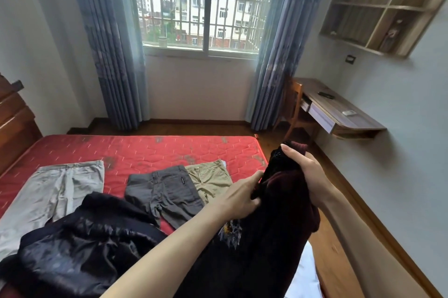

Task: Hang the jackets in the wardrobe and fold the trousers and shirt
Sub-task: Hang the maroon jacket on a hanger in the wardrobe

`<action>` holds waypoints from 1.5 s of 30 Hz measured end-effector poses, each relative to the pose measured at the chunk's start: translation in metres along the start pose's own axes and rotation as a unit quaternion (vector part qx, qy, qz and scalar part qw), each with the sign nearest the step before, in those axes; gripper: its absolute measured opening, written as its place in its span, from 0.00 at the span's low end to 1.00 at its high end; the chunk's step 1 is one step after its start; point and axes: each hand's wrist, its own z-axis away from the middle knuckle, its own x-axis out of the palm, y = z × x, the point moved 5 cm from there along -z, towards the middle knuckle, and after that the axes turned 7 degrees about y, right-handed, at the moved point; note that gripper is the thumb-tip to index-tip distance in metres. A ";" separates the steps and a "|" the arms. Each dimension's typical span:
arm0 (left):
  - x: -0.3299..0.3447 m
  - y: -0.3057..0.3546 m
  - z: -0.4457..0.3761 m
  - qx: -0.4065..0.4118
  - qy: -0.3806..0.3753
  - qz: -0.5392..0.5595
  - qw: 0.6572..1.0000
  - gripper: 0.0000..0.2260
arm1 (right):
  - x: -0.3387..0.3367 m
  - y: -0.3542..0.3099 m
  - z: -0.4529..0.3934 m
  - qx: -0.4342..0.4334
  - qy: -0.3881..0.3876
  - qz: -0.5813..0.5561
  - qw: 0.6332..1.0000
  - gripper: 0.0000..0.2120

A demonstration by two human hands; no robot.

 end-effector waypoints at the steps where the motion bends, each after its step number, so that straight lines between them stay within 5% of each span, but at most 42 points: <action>1: 0.001 0.000 0.000 0.006 0.006 -0.002 1.000 0.20 | -0.002 -0.001 -0.001 0.003 -0.001 0.009 1.000 0.12; 5: -0.007 -0.011 0.001 0.002 0.033 0.003 0.999 0.05 | -0.010 -0.011 -0.003 -0.007 -0.033 0.067 0.997 0.12; 10: -0.021 -0.020 0.003 0.002 -0.005 -0.048 0.999 0.06 | -0.026 -0.018 -0.017 -0.012 0.006 0.213 0.977 0.17; 15: -0.031 -0.022 0.009 -0.002 -0.020 -0.046 0.999 0.08 | -0.054 -0.013 -0.042 -0.029 0.153 0.502 0.851 0.24; 19: -0.037 -0.019 0.011 0.000 0.030 -0.015 0.999 0.04 | -0.057 0.006 -0.040 -0.048 0.144 0.561 0.814 0.27; 23: -0.049 -0.012 0.002 -0.004 0.096 0.022 0.995 0.05 | -0.048 0.024 -0.032 -0.084 0.076 0.577 0.809 0.29; 26: -0.053 0.002 -0.005 0.008 0.126 0.036 0.991 0.05 | -0.022 0.031 -0.023 -0.175 -0.025 0.522 0.835 0.20; 28: -0.058 0.006 -0.009 0.015 0.145 0.032 0.989 0.03 | -0.009 0.031 -0.016 -0.209 -0.064 0.473 0.853 0.23; 32: -0.073 0.003 -0.011 0.005 0.154 -0.010 0.988 0.02 | 0.019 0.027 -0.006 -0.262 -0.092 0.513 0.812 0.28; 35: -0.082 0.006 -0.004 -0.004 0.165 -0.033 0.986 0.07 | 0.045 0.027 -0.008 -0.285 -0.076 0.567 0.769 0.25; 39: -0.087 0.009 0.009 0.002 0.121 -0.088 0.989 0.10 | 0.066 0.022 -0.014 -0.268 -0.047 0.565 0.779 0.19; 45: -0.101 0.005 0.018 0.011 0.070 -0.090 0.993 0.15 | 0.078 0.002 -0.014 -0.310 -0.017 0.530 0.789 0.25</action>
